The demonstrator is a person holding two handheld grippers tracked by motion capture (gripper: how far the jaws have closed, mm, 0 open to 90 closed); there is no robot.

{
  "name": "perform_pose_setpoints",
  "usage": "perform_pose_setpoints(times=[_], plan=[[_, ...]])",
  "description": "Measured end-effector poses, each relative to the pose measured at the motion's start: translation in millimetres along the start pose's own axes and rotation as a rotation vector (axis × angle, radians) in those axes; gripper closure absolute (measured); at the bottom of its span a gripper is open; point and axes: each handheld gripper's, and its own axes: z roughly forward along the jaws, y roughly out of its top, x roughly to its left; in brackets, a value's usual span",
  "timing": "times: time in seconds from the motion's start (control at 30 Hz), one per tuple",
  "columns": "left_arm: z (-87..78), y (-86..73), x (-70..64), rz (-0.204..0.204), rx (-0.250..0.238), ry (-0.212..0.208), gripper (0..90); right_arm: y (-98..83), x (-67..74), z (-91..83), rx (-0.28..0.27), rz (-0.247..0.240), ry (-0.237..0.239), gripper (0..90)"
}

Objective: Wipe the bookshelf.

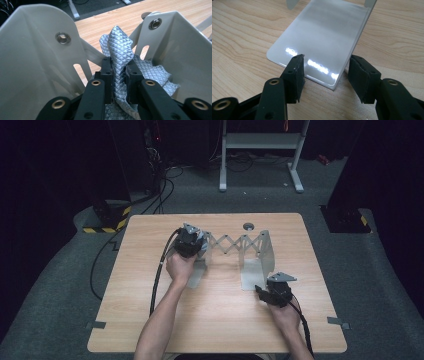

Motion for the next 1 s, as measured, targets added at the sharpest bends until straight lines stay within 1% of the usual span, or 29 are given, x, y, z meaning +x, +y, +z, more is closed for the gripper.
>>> perform_pose_setpoints(times=[0.13,0.17,0.3,0.4,0.57,0.7,0.73,0.87,0.9,0.93,1.0], plan=[[-0.5,-2.5,-1.7,0.013,-0.004,0.006,80.3,0.0,0.1,0.0,0.001,0.001,0.0,47.2],[-0.4,-3.7,-1.8,0.023,0.0,0.007,80.4,0.0,0.1,0.0,0.001,0.001,0.0,47.2],[1.7,-8.0,-1.8,0.008,-0.006,-0.003,80.7,0.0,0.2,0.0,0.001,0.0,0.0,47.2],[3.2,-8.2,-2.9,0.008,-0.004,-0.001,80.7,0.0,0.1,0.0,0.0,0.0,0.0,47.2],[3.3,-9.9,-6.3,0.034,0.001,0.009,81.0,-0.1,0.3,0.0,0.001,0.001,0.0,47.1],[4.0,-12.0,-7.5,0.032,0.0,0.007,81.0,0.0,0.4,0.0,0.001,0.001,-0.001,47.0],[3.6,-13.2,-6.9,0.023,-0.004,0.001,81.0,0.0,0.4,0.0,0.001,0.001,-0.001,46.9],[1.7,-11.6,-6.0,0.018,0.0,-0.011,80.9,0.0,0.3,0.0,0.001,0.001,-0.001,46.9],[-2.0,-8.9,-5.1,0.008,-0.011,-0.031,80.9,0.0,0.2,0.0,0.001,0.001,-0.001,46.9],[-2.0,-8.9,-5.1,0.008,-0.011,-0.031,80.9,0.0,0.2,0.0,0.001,0.001,-0.001,46.9],[-9.6,-3.6,-5.9,0.02,-0.039,-0.04,80.8,0.0,0.2,0.0,0.001,0.0,-0.001,46.9]])
